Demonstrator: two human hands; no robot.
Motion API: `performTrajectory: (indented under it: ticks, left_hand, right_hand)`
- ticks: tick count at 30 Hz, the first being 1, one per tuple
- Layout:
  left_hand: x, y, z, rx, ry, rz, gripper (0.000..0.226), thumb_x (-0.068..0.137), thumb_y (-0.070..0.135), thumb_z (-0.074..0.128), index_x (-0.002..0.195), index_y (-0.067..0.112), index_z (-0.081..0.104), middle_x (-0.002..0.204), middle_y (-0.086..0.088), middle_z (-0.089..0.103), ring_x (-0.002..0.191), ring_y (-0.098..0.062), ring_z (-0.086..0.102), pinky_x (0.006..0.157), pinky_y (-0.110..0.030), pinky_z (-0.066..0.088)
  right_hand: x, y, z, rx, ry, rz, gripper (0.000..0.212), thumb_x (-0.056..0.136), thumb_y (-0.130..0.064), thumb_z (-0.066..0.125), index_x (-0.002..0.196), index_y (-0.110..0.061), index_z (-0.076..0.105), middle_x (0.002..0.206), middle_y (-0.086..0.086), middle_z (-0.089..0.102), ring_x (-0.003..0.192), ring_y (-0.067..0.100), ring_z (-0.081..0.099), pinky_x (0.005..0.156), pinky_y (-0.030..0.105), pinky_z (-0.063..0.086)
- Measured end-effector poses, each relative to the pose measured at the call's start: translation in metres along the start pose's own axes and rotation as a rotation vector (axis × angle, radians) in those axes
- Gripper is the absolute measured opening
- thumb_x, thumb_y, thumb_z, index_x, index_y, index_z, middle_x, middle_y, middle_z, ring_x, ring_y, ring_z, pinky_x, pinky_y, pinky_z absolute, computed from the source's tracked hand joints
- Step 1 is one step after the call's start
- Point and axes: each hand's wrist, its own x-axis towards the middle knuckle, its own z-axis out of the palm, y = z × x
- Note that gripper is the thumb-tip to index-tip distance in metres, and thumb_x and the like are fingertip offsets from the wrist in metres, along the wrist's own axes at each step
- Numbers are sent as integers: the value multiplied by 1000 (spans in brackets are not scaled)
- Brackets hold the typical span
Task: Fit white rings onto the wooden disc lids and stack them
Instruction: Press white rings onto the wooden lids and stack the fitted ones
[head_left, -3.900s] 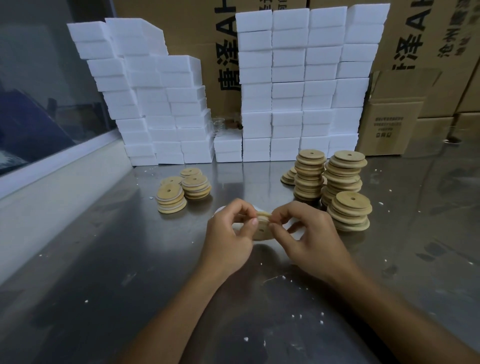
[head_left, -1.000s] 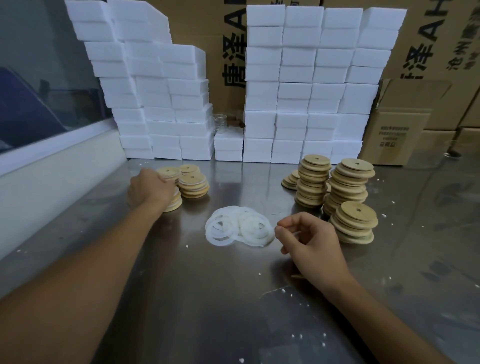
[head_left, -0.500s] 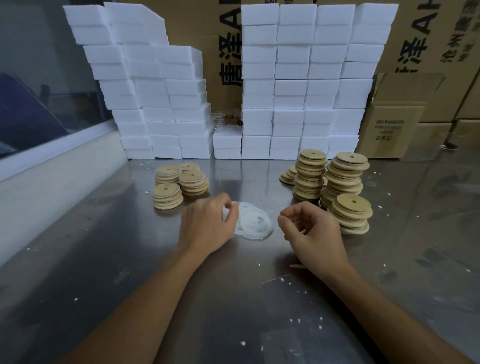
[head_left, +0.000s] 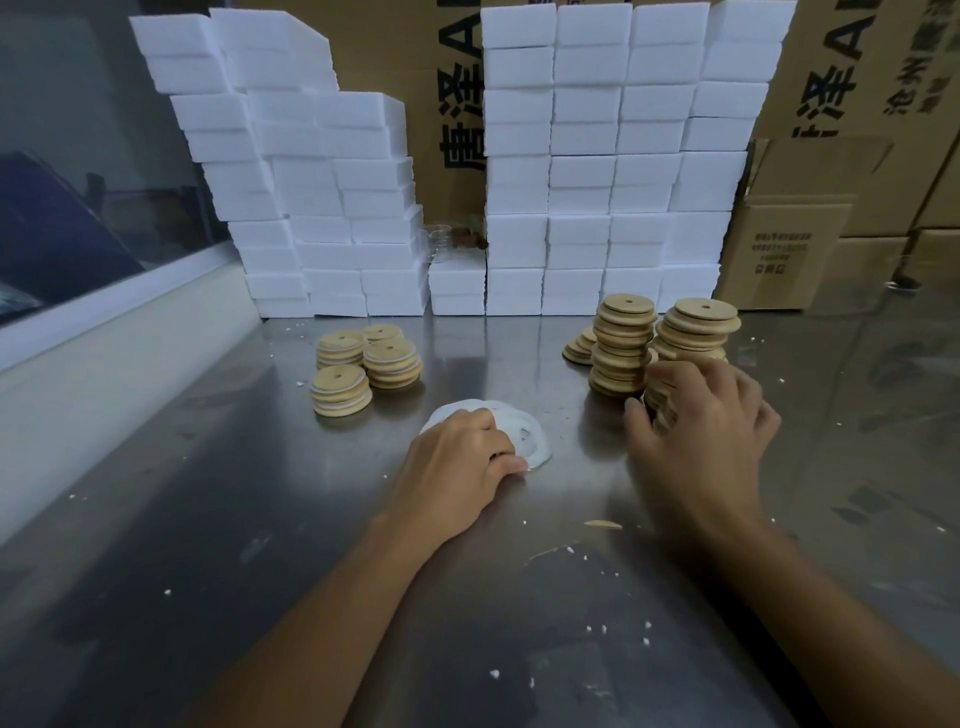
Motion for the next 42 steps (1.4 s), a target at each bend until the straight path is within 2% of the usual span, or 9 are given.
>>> performTrajectory:
  ticks: [4, 11, 16, 21, 25, 28, 32, 37, 42]
  left_hand:
    - [-1, 1, -3, 4, -35, 11, 23, 97, 30, 54, 101, 19, 74, 103, 2, 62, 98, -16, 53, 70, -20, 27]
    - [2, 1, -1, 25, -5, 13, 15, 97, 11, 47, 96, 10, 62, 102, -5, 60, 95, -24, 53, 86, -37, 40]
    - [-2, 4, -3, -53, 114, -24, 10, 96, 7, 47, 94, 9, 57, 88, -7, 60, 83, -28, 52, 73, -41, 42]
    - [0, 9, -9, -490, 319, -284, 19, 96, 0, 45, 91, 12, 59, 76, 0, 58, 73, -14, 54, 68, -28, 42]
    - [5, 14, -13, -992, 223, -573, 23, 97, -1, 46, 108, 6, 65, 72, 2, 62, 57, -6, 53, 56, -21, 46]
    - [6, 15, -16, -1218, 143, -698, 23, 92, -5, 52, 106, 2, 68, 81, -10, 67, 74, -18, 59, 59, -26, 49]
    - [5, 15, -22, -1422, 105, -709, 18, 87, -10, 54, 89, -1, 69, 79, -11, 66, 79, -22, 62, 74, -34, 50]
    - [3, 10, -26, -1627, -11, -643, 15, 79, -7, 59, 87, 0, 68, 71, -8, 66, 66, -16, 60, 66, -27, 52]
    - [2, 11, -23, -1634, -59, -603, 20, 71, 12, 70, 88, 2, 75, 75, -8, 69, 66, -14, 65, 68, -28, 57]
  right_hand:
    - [5, 8, -1, -46, -116, 120, 39, 85, -37, 67, 121, -23, 64, 142, 7, 46, 139, 30, 31, 111, 51, 21]
    - [8, 10, 0, -18, -57, 112, 25, 89, -24, 65, 112, -15, 67, 122, 13, 59, 119, 37, 48, 100, 46, 31]
    - [8, 10, -1, 50, -39, 85, 29, 81, -24, 75, 107, -14, 68, 120, 13, 61, 109, 38, 53, 93, 43, 34]
    - [1, 0, 1, 196, -48, -84, 40, 71, -16, 85, 106, -15, 67, 119, 4, 60, 108, 33, 49, 89, 32, 34]
    - [-7, -15, 2, 344, -89, -176, 35, 70, -15, 89, 100, -11, 72, 112, 4, 66, 104, 24, 59, 88, 30, 45]
    - [-14, -24, 5, 391, -111, -229, 30, 73, -17, 88, 98, -9, 74, 112, 4, 70, 104, 19, 64, 90, 31, 52]
    - [-22, -30, 9, 462, -170, -178, 43, 74, -18, 87, 113, -11, 70, 131, 0, 64, 121, 12, 59, 100, 24, 45]
    - [-19, -29, 10, 438, -195, -149, 59, 71, -19, 88, 126, -11, 66, 148, 1, 50, 136, 11, 47, 111, 27, 39]
    - [-23, -32, 10, 511, -241, -136, 70, 67, -24, 91, 130, -14, 62, 132, -2, 63, 123, 12, 58, 105, 35, 48]
